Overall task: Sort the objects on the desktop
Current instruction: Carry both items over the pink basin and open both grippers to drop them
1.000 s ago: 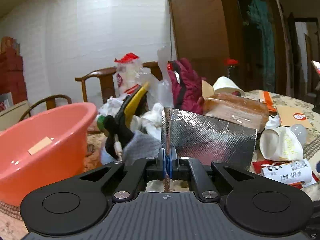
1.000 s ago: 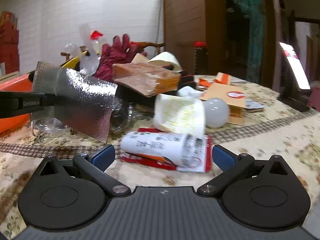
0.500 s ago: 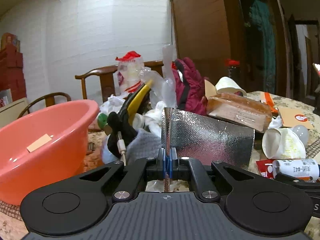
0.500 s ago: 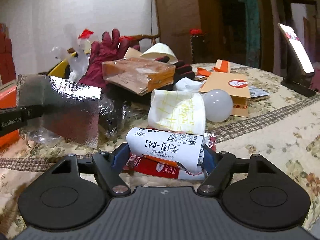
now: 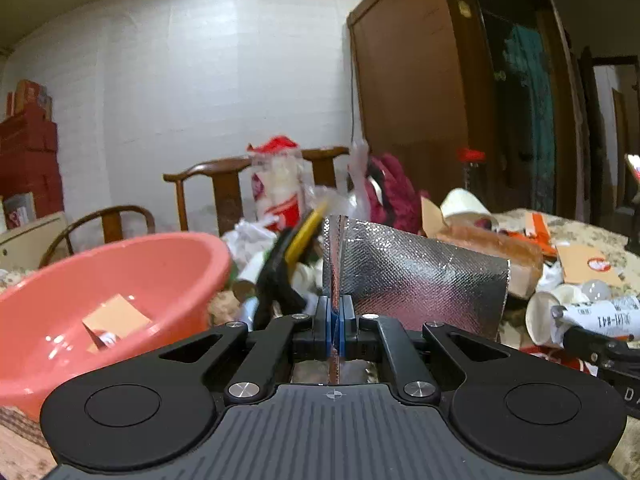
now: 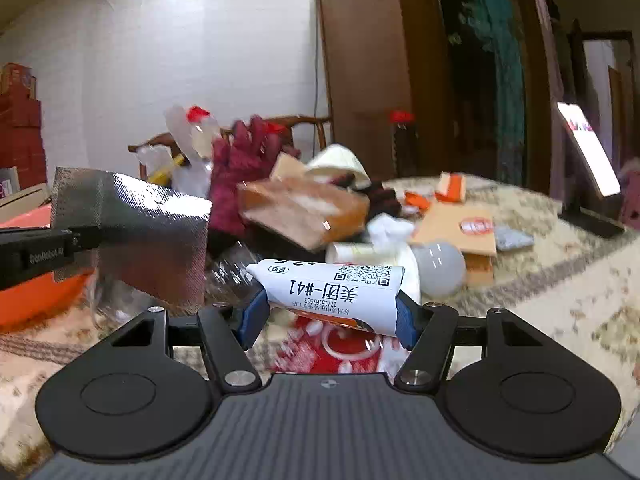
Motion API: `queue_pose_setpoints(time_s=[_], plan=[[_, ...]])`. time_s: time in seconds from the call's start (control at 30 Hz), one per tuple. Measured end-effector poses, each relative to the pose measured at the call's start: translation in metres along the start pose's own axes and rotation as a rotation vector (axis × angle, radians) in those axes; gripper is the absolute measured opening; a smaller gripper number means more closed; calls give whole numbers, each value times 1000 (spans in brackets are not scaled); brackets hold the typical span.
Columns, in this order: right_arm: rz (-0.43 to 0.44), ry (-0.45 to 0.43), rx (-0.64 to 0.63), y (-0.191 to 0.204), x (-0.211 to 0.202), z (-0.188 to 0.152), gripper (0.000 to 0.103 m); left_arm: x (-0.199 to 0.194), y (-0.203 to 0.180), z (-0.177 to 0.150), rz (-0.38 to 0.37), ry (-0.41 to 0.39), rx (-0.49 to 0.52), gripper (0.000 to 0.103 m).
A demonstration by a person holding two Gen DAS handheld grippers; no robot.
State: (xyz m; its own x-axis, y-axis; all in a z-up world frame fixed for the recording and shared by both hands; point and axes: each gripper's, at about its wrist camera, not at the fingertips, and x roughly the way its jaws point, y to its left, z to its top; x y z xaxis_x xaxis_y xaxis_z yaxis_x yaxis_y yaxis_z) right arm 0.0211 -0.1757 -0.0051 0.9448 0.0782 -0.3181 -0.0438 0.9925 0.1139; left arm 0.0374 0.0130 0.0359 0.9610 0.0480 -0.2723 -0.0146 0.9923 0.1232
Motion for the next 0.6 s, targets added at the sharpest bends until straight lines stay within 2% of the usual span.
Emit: queue_pose_setpoints(time_s=[0.2, 0.33, 0.43, 0.6], plan=[[57, -58, -22, 24, -7, 27, 68, -17, 27, 21, 37, -51, -22, 0], [145, -98, -60, 61, -6, 49, 68, -27, 54, 31, 100, -80, -24, 0], [244, -105, -77, 95, -1, 64, 68, -34, 84, 36, 159, -83, -30, 0], [387, -96, -132, 163, 16, 81, 68, -40, 142, 37, 309, -69, -47, 4]])
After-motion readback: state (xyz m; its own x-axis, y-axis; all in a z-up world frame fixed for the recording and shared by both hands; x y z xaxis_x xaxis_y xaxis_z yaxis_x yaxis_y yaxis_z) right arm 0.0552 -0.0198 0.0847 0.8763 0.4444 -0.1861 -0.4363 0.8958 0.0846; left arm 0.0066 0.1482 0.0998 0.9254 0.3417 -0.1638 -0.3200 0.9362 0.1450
